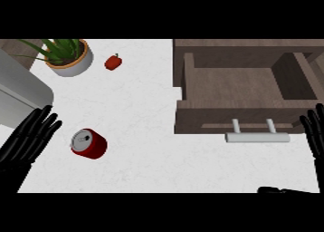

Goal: Pick up the can, place it into the drawer and close the drawer

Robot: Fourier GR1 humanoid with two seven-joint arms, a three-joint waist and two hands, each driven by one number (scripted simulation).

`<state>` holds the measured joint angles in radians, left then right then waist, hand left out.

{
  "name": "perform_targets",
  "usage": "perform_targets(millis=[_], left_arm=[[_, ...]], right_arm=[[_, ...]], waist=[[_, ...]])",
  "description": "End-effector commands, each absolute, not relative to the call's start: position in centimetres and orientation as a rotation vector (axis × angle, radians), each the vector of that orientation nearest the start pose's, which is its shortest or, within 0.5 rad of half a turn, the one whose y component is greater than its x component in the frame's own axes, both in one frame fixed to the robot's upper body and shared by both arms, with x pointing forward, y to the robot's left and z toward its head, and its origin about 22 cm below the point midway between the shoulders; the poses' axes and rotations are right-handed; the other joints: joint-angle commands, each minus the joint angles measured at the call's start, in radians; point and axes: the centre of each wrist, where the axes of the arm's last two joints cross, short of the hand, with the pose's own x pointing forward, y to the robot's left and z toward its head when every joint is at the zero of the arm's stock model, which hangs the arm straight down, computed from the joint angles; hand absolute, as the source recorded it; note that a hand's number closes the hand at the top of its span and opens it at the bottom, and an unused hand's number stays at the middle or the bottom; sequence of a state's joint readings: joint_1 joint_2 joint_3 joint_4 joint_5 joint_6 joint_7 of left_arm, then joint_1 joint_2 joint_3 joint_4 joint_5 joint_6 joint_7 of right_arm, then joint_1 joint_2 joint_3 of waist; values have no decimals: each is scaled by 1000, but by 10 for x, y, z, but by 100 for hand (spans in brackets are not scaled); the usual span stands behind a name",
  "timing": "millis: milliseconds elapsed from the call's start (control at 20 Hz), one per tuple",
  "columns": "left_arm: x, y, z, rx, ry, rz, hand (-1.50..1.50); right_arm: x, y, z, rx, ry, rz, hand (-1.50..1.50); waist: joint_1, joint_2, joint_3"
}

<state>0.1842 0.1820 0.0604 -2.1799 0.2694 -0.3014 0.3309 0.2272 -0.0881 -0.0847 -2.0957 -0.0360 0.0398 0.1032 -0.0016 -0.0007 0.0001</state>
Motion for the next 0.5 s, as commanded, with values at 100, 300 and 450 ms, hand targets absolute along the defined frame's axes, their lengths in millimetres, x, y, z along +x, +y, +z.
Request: perform_targets(millis=[100, 300, 450], left_arm=[[198, 284, 103, -149, -1660, -274, -150], [203, 273, 88, -155, -1642, -261, -150], [195, 269, 84, -130, -1656, -262, -150]], right_arm=[[161, -280, 67, -156, -1783, 12, -150], [167, -295, 76, -177, -1786, 16, -150], [163, -286, 75, -186, -1772, 13, -150]], waist=[[-2, 0, 0], [-1, 0, 0], [0, 0, 0]])
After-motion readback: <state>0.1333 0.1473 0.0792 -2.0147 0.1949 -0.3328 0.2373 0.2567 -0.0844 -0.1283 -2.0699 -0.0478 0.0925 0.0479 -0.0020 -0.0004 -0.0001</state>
